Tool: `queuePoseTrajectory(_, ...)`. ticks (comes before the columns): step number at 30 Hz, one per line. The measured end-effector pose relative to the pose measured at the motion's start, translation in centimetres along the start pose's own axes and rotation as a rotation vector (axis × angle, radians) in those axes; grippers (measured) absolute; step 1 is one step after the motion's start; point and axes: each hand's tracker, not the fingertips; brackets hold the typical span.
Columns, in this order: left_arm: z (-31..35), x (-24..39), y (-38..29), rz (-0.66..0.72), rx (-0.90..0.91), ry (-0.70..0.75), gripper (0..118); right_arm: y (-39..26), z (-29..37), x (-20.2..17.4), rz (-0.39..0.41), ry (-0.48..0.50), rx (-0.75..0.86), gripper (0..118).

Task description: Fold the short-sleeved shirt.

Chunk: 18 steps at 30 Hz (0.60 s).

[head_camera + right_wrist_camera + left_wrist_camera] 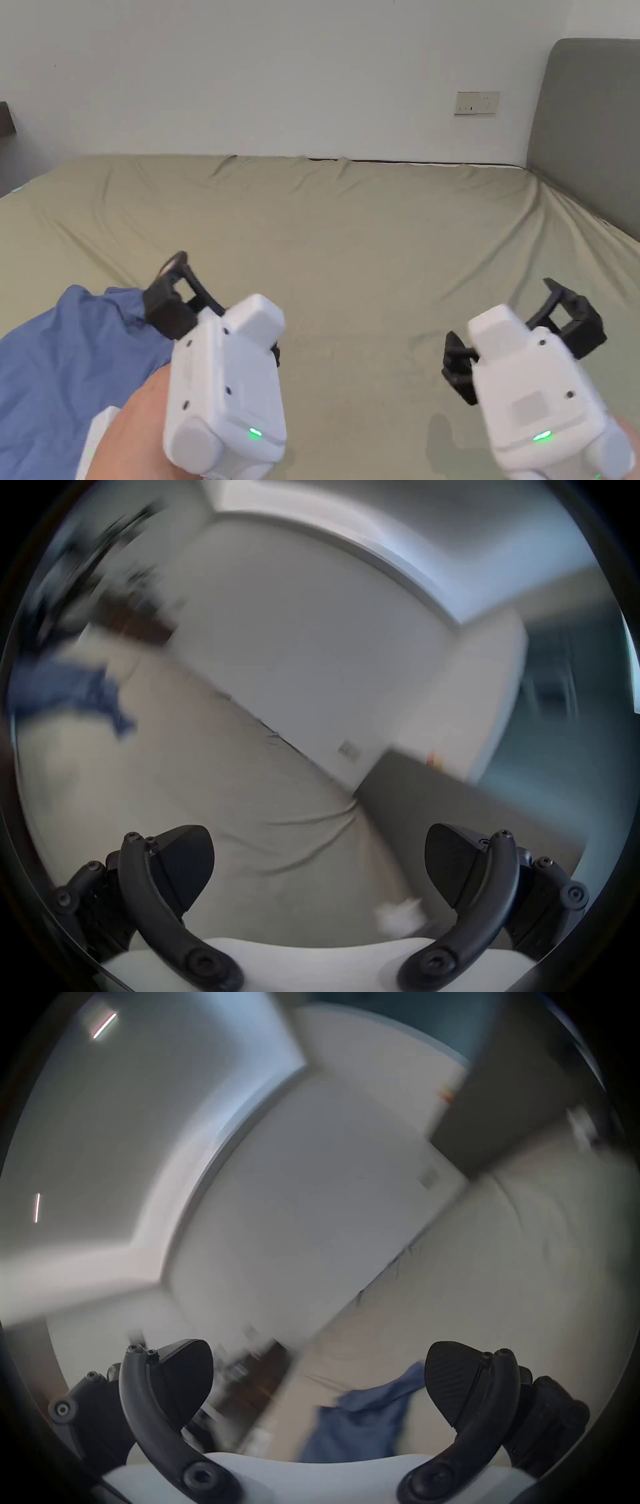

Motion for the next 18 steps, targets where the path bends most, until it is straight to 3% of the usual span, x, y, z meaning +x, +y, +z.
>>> queuePoseTrajectory(2,0.7,2.8,-1.1,-0.355,0.06,-0.019,117,-0.3,0.6,-3.5,0.457,0.023,0.12,118)
queuePoseTrajectory(4,1.3,4.7,-2.4,-0.561,0.09,-0.034,117,-1.7,1.0,-5.4,0.734,0.034,0.152,118)
queuePoseTrajectory(5,1.4,5.2,-2.8,-0.61,0.069,-0.078,117,-2.2,1.0,-6.1,0.792,0.065,0.127,118)
queuePoseTrajectory(6,1.5,5.4,-2.9,-0.619,0.055,-0.102,117,-2.4,0.8,-6.0,0.798,0.089,0.099,118)
queuePoseTrajectory(8,1.4,5.1,-3.0,-0.603,0.035,-0.116,117,-2.8,0.6,-5.9,0.784,0.141,0.061,118)
queuePoseTrajectory(11,1.2,4.7,-2.6,-0.528,0.007,-0.096,117,-3.1,0.5,-5.1,0.757,0.114,0.045,118)
queuePoseTrajectory(13,0.7,3.9,-2.1,-0.355,-0.045,-0.128,117,-2.4,0.1,-3.3,0.52,0.106,0.006,118)
queuePoseTrajectory(15,0.0,1.8,-1.2,0.021,-0.115,-0.196,116,-1.9,-0.4,-1.1,0.164,0.125,-0.035,118)
queuePoseTrajectory(17,-1.0,-3.0,-2.2,0.75,-0.098,-0.299,116,-2.3,-1.3,2.7,-0.362,0.181,-0.13,118)
queuePoseTrajectory(18,-1.5,-4.7,-2.9,0.97,-0.104,-0.348,116,-2.6,-1.7,4.0,-0.579,0.185,-0.165,118)
